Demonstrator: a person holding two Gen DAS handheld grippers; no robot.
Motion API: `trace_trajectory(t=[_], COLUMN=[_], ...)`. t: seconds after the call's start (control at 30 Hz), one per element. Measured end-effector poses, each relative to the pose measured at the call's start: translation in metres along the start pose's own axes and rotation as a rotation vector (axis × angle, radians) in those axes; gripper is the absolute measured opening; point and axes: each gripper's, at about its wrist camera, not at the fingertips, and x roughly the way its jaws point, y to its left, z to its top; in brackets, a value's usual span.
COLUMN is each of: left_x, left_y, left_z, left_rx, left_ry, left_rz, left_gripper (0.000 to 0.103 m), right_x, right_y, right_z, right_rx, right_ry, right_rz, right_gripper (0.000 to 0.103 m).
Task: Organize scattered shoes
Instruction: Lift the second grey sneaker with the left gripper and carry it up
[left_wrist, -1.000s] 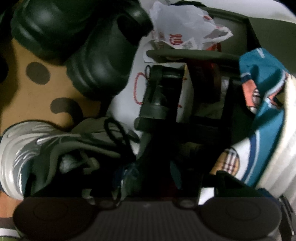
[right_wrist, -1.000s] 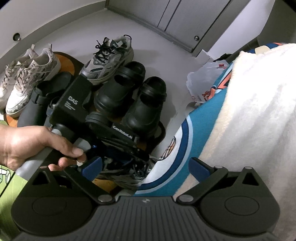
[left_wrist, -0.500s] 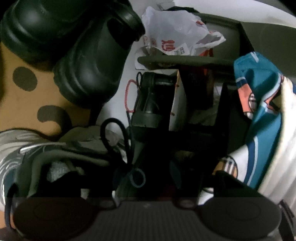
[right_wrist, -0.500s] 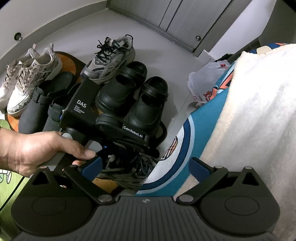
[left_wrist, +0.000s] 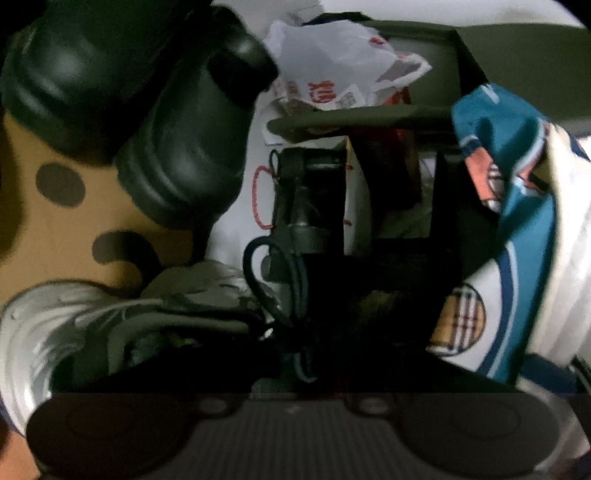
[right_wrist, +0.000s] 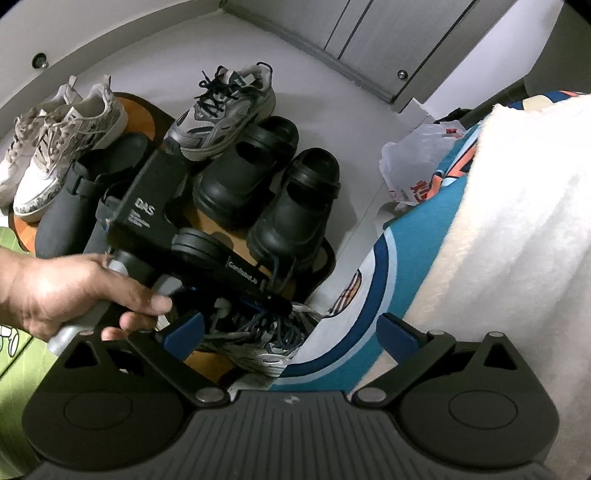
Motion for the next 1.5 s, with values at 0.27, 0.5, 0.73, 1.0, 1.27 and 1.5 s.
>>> trace_trajectory(t=[0.27, 0.5, 0.73, 1.0, 1.27, 1.5], left_x=[-0.023, -0.043, -0.058, -0.087, -0.130, -0.178], left_y=[-0.001, 0.007, 0.005, 0.000, -0.013, -0.010], left_z=[-0.006, -0.007, -0.001, -0.006, -0.003, 0.005], left_rx=[0.007, -0.025, -0.025, -0.035, -0.030, -0.036], left_ry=[-0.039, -0.095, -0.128, -0.152, -0.182, -0.249], left_rz=[-0.025, -0.057, -0.083, -0.123, -0.175, -0.196], left_gripper=[0.009, 0.009, 0.009, 0.009, 0.009, 0.009], right_x=[-0.002, -0.006, -0.007, -0.014, -0.025, -0.030], right_y=[0.009, 0.016, 0.019, 0.024, 0.030, 0.032], right_z=[-0.001, 0.002, 0.003, 0.004, 0.008, 0.016], right_rx=[-0.035, -0.069, -0.080, -0.116, -0.138, -0.140], right_ry=[-0.008, -0.017, -0.021, -0.044, -0.074, -0.116], right_rz=[0.007, 0.026, 0.030, 0.053, 0.098, 0.116], right_gripper=[0.102, 0.102, 0.102, 0.102, 0.102, 0.102])
